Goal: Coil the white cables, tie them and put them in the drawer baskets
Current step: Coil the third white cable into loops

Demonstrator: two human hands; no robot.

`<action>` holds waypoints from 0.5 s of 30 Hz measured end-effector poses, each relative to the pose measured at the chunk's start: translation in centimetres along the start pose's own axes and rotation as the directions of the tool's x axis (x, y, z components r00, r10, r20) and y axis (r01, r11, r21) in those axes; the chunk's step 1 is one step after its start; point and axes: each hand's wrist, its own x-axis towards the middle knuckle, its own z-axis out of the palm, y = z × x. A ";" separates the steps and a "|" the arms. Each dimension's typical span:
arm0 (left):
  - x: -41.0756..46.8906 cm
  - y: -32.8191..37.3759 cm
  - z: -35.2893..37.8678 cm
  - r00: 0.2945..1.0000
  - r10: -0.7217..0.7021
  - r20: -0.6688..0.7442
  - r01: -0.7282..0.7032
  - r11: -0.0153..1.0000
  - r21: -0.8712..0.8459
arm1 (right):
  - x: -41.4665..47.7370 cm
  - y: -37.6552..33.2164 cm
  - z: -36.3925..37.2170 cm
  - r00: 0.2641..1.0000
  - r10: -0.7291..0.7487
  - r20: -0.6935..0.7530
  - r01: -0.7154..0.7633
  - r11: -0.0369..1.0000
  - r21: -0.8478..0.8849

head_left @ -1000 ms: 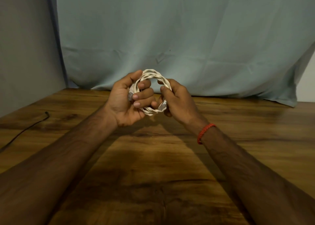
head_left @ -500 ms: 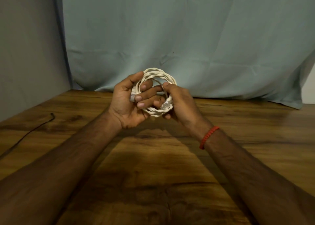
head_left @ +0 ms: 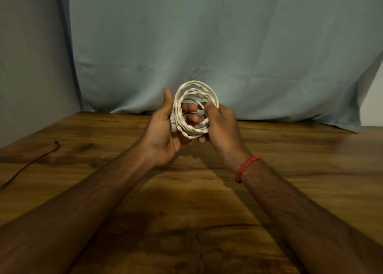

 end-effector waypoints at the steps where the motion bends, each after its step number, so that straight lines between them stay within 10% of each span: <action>1: -0.2 0.0 0.5 1.000 0.026 0.009 -0.026 1.000 0.010 | 0.0 0.1 0.1 1.000 0.000 -0.008 0.000 1.000 -0.002; 6: -0.5 -0.6 1.6 0.977 0.206 -0.064 -0.199 0.975 0.099 | 0.6 0.3 0.4 1.000 0.004 -0.017 -0.003 1.000 0.029; 15: -0.1 0.6 0.9 0.974 0.108 -0.199 -0.134 0.983 -0.124 | 0.3 -0.6 0.5 0.977 0.094 0.192 -0.122 0.983 0.139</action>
